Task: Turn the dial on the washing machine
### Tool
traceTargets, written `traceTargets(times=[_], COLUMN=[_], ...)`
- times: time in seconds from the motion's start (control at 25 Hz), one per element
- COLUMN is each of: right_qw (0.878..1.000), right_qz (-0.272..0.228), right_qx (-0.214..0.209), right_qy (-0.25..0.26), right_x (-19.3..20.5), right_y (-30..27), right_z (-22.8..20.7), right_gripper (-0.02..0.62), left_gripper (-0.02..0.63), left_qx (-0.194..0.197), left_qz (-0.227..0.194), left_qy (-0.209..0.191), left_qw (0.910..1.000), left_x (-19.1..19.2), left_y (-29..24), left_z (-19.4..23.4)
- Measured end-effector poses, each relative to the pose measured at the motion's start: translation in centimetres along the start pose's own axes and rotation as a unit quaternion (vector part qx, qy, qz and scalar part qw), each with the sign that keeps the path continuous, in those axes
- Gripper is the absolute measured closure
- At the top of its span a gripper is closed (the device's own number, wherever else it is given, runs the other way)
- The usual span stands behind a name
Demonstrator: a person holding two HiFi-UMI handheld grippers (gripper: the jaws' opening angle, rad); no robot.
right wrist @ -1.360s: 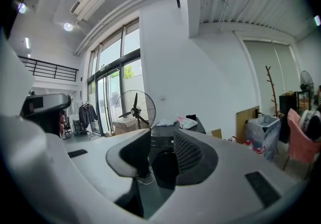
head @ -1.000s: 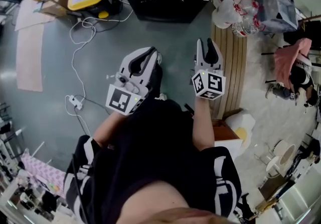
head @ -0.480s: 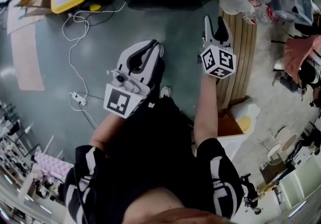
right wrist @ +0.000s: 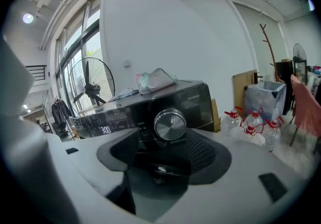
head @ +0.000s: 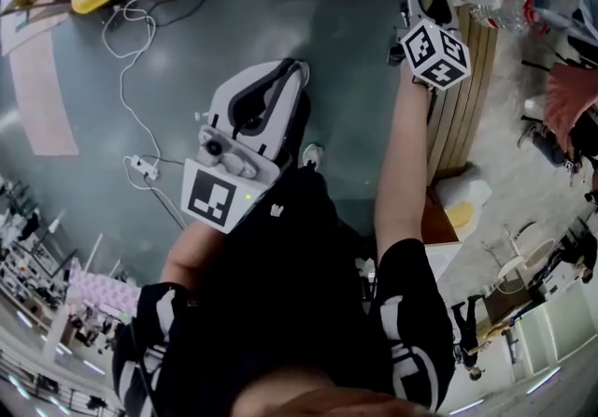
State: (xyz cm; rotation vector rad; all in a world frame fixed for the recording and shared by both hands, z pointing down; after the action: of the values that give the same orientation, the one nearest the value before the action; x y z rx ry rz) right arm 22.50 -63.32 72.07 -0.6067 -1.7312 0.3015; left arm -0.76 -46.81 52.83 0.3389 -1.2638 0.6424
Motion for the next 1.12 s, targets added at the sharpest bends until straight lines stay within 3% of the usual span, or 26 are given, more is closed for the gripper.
traceTargets(times=[0.32, 0.72, 0.88, 1.0, 1.12], right_qw=[0.999, 1.000, 0.994, 0.976, 0.969], right_qz=[0.002, -0.003, 0.008, 0.015, 0.015], right_qx=[-0.017, 0.003, 0.048, 0.098, 0.107], right_qy=[-0.029, -0.004, 0.093, 0.196, 0.224], right_x=[-1.1, -2.2, -1.9, -1.8, -1.8], right_y=[-4.2, -4.3, -4.6, -4.9, -4.7], right_z=[-1.7, -2.3, -1.5, -0.8, -0.9], right_gripper=[0.279, 0.304, 0.307, 0.307, 0.306], left_gripper=[0.572, 0.572, 0.572, 0.572, 0.572], left_qx=[0.001, -0.012, -0.016, -0.020, -0.018], left_qz=[0.003, 0.005, 0.006, 0.006, 0.005], left_qy=[-0.001, 0.003, 0.004, 0.001, 0.009], left_qw=[1.0000, 0.9999, 0.9998, 0.9998, 0.9998], left_x=[0.4, 0.6, 0.9, 1.0, 1.0], left_y=[-1.4, -1.1, -0.7, -0.5, -0.6], left_z=[1.0, 1.5, 2.0, 2.3, 2.0])
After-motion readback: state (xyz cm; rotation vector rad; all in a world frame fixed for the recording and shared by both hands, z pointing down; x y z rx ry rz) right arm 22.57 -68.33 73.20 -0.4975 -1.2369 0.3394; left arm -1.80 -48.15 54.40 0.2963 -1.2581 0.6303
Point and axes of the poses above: the fingertips, and each gripper's own axes: y backward along the fingers, z to its left, x out of its underside, the point moved 2 cm from there along y, backward along the fingers, and after that the axes turned 7 degrees about z, right-handed, at the moved point
